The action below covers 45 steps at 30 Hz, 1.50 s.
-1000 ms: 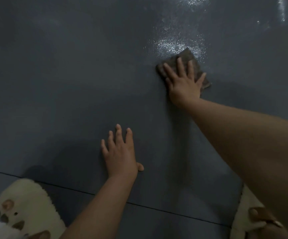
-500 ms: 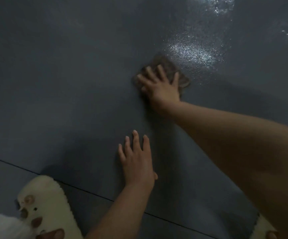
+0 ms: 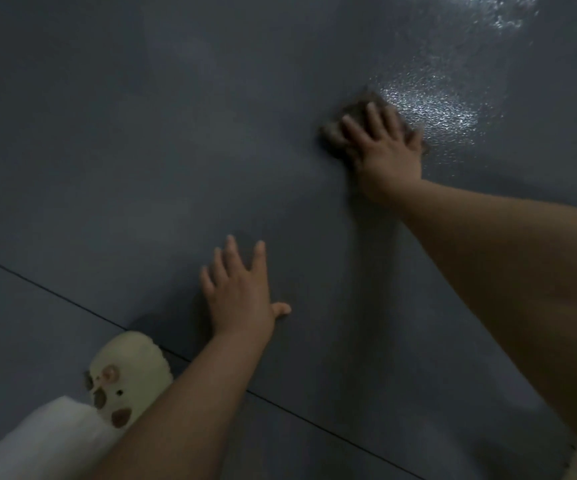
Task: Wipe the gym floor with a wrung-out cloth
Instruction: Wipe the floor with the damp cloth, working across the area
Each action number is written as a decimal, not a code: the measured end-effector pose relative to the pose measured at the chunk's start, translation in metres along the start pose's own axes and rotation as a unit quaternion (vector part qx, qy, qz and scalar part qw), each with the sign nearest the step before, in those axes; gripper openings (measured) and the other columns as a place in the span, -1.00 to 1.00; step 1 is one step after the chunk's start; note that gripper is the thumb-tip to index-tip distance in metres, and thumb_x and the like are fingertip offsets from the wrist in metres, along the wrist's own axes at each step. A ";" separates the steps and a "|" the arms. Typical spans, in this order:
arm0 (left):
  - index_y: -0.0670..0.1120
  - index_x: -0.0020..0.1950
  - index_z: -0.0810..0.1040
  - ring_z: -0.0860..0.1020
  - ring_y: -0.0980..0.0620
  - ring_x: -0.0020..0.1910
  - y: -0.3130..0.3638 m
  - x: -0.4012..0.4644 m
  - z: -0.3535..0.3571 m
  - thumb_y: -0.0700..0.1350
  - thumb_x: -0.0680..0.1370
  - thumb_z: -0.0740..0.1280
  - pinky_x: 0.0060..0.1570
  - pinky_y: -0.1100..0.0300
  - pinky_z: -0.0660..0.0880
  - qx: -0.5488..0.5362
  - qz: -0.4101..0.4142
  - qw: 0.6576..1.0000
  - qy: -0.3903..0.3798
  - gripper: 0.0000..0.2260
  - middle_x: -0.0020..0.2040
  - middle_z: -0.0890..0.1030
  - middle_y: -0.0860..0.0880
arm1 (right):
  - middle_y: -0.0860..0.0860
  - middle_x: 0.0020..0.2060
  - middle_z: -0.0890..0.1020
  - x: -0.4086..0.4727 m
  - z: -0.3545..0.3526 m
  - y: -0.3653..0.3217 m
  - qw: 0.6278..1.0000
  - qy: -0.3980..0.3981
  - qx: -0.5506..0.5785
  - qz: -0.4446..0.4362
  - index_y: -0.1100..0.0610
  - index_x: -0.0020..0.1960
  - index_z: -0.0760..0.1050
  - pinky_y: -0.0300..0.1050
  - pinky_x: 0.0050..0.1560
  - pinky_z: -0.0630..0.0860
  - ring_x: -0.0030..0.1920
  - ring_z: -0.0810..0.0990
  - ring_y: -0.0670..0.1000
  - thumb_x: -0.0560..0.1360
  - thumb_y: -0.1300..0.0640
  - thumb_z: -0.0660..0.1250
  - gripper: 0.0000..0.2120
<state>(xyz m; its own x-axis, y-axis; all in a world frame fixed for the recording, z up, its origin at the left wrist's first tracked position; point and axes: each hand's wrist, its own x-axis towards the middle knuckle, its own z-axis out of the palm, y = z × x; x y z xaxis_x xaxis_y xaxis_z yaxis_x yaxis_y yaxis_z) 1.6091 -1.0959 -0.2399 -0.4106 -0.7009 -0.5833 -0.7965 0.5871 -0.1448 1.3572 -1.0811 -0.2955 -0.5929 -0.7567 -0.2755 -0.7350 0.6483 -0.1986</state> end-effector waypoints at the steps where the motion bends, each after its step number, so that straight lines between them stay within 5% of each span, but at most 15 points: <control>1: 0.04 0.55 -0.20 -0.08 -0.19 0.52 -0.004 0.000 0.000 0.28 0.41 0.35 0.44 -0.14 -0.06 -0.003 -0.027 0.999 -0.026 -0.05 0.54 -0.17 -0.17 | -0.01 0.55 -0.10 0.003 0.000 -0.001 0.999 0.010 0.018 0.048 -0.12 0.54 -0.06 0.33 0.41 -0.22 0.53 -0.19 0.07 0.63 -0.13 -0.06 -0.49; 4: 0.03 0.53 -0.28 -0.08 -0.22 0.52 -0.006 -0.003 0.008 0.24 0.40 0.40 0.44 -0.19 -0.06 -0.027 -0.049 0.996 -0.074 0.01 0.54 -0.21 -0.18 | 0.01 0.55 -0.14 0.006 0.004 -0.019 0.990 0.021 0.053 0.129 0.01 0.56 -0.13 0.34 0.40 -0.25 0.52 -0.25 0.10 0.62 -0.14 -0.06 -0.42; 9: 0.03 0.54 -0.27 -0.08 -0.24 0.51 -0.007 0.000 0.016 0.23 0.39 0.41 0.45 -0.16 -0.08 -0.032 -0.039 0.997 -0.053 0.02 0.54 -0.21 -0.18 | -0.02 0.55 -0.12 0.005 0.012 -0.045 0.991 0.017 0.059 0.118 -0.04 0.56 -0.09 0.33 0.41 -0.23 0.52 -0.23 0.11 0.63 -0.10 -0.02 -0.45; 15: 0.08 0.56 -0.11 -0.06 -0.12 0.53 -0.028 -0.005 0.029 0.27 0.48 0.27 0.47 -0.01 -0.14 -0.110 0.014 0.994 -0.005 -0.19 0.56 -0.15 -0.07 | -0.04 0.55 -0.10 -0.014 0.030 -0.110 0.999 -0.010 0.032 -0.014 -0.12 0.54 -0.05 0.32 0.40 -0.22 0.53 -0.20 0.11 0.63 -0.12 -0.05 -0.50; 18: -0.09 0.48 0.28 0.23 -0.08 0.45 -0.049 -0.007 0.035 -0.06 0.62 0.19 0.43 0.09 0.05 -0.267 0.003 0.958 0.107 -0.57 0.50 0.24 -0.08 | -0.03 0.55 -0.12 -0.036 0.043 -0.152 0.992 -0.052 0.018 -0.113 -0.14 0.54 -0.05 0.32 0.39 -0.26 0.52 -0.22 0.11 0.63 -0.12 -0.07 -0.51; 20: -0.19 0.36 0.42 0.37 -0.15 0.33 -0.065 -0.006 0.034 -0.28 0.57 0.20 0.34 0.08 0.20 -0.321 -0.063 0.928 0.178 -0.65 0.38 0.42 -0.15 | -0.03 0.55 -0.12 -0.058 0.054 -0.179 0.981 -0.080 0.000 -0.179 -0.16 0.53 -0.05 0.33 0.38 -0.29 0.52 -0.23 0.12 0.63 -0.13 -0.07 -0.51; 25: -0.20 0.30 0.44 0.34 -0.14 0.31 -0.095 0.003 0.023 -0.31 0.56 0.18 0.26 0.16 0.20 -0.363 -0.180 0.885 0.230 -0.69 0.31 0.42 -0.19 | 0.00 0.54 -0.17 -0.122 0.075 -0.213 0.955 -0.133 -0.009 -0.264 -0.19 0.53 -0.07 0.32 0.35 -0.39 0.51 -0.28 0.15 0.61 -0.19 -0.07 -0.50; 30: -0.16 0.37 0.40 0.30 -0.10 0.36 -0.078 0.005 0.012 -0.25 0.59 0.18 0.31 0.13 0.21 -0.358 -0.140 0.897 0.218 -0.66 0.37 0.36 -0.15 | 0.04 0.53 0.10 -0.171 0.088 -0.190 0.957 -0.105 0.018 -0.271 -0.04 0.53 0.05 0.23 0.41 -0.22 0.51 -0.12 0.13 0.53 -0.08 -0.06 -0.43; 33: -0.15 0.37 0.40 0.30 -0.10 0.38 -0.061 0.002 0.014 -0.24 0.59 0.20 0.35 0.10 0.22 -0.354 -0.099 0.911 0.188 -0.66 0.41 0.33 -0.13 | -0.01 0.54 -0.11 -0.159 0.078 -0.165 0.943 -0.127 -0.027 -0.305 -0.04 0.55 -0.09 0.07 0.42 -0.33 0.52 -0.23 0.07 0.61 -0.02 0.02 -0.44; 40: -0.15 0.44 0.31 0.20 -0.14 0.42 -0.021 -0.021 0.027 -0.22 0.58 0.22 0.40 0.07 0.12 -0.265 0.097 0.951 0.126 -0.58 0.48 0.22 -0.13 | -0.02 0.54 0.04 -0.118 0.052 -0.068 0.989 -0.033 -0.015 -0.144 -0.12 0.51 0.11 0.01 0.47 -0.11 0.54 -0.03 0.07 0.49 -0.03 -0.25 -0.40; 45: 0.00 0.56 -0.05 -0.10 -0.01 0.52 0.005 -0.045 0.035 -0.05 0.65 0.10 0.47 0.12 -0.08 -0.135 0.218 0.966 0.033 -0.48 0.56 -0.17 0.00 | -0.02 0.54 0.02 -0.134 0.039 0.028 0.993 0.035 0.019 0.108 -0.09 0.52 0.10 -0.05 0.47 -0.11 0.54 -0.06 0.06 0.64 0.06 0.01 -0.55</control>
<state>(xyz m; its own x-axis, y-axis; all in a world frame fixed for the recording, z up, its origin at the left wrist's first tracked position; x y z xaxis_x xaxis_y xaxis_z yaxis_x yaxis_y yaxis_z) 1.6389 -1.0474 -0.2425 -0.7535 -0.4405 -0.4881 -0.6244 0.7120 0.3212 1.4288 -0.9577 -0.3007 -0.7576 -0.6027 -0.2505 -0.5762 0.7979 -0.1771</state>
